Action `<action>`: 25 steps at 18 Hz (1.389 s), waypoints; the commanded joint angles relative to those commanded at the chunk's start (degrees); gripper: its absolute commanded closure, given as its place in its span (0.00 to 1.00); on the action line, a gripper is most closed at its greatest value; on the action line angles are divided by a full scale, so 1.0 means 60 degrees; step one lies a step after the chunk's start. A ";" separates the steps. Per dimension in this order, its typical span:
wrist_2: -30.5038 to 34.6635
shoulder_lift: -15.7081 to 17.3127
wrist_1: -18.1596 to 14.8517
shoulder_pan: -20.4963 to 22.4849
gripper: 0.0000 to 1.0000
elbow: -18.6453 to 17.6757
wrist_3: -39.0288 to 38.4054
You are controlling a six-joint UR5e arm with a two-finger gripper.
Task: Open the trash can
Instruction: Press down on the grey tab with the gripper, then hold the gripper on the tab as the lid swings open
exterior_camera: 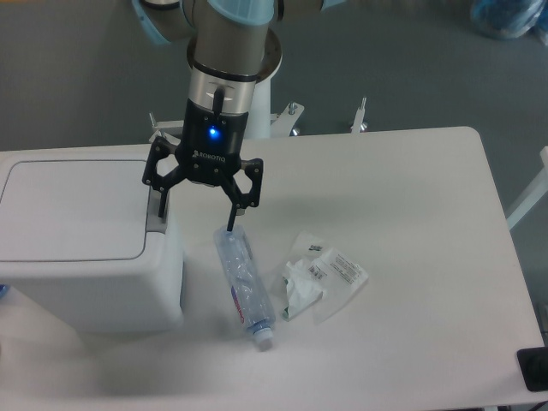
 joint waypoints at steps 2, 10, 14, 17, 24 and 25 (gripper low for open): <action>0.0000 0.0000 0.0000 -0.0015 0.00 0.0000 0.0000; 0.0015 -0.0044 0.0000 0.0000 0.00 0.0000 -0.0015; 0.0015 -0.0044 0.0000 0.0000 0.00 0.0000 -0.0015; 0.0015 -0.0073 -0.0015 0.0000 0.00 0.0000 -0.0015; 0.0000 -0.0015 0.0044 0.0015 0.00 0.0555 0.0438; 0.0015 -0.0029 0.0044 0.0015 0.00 0.0687 0.0613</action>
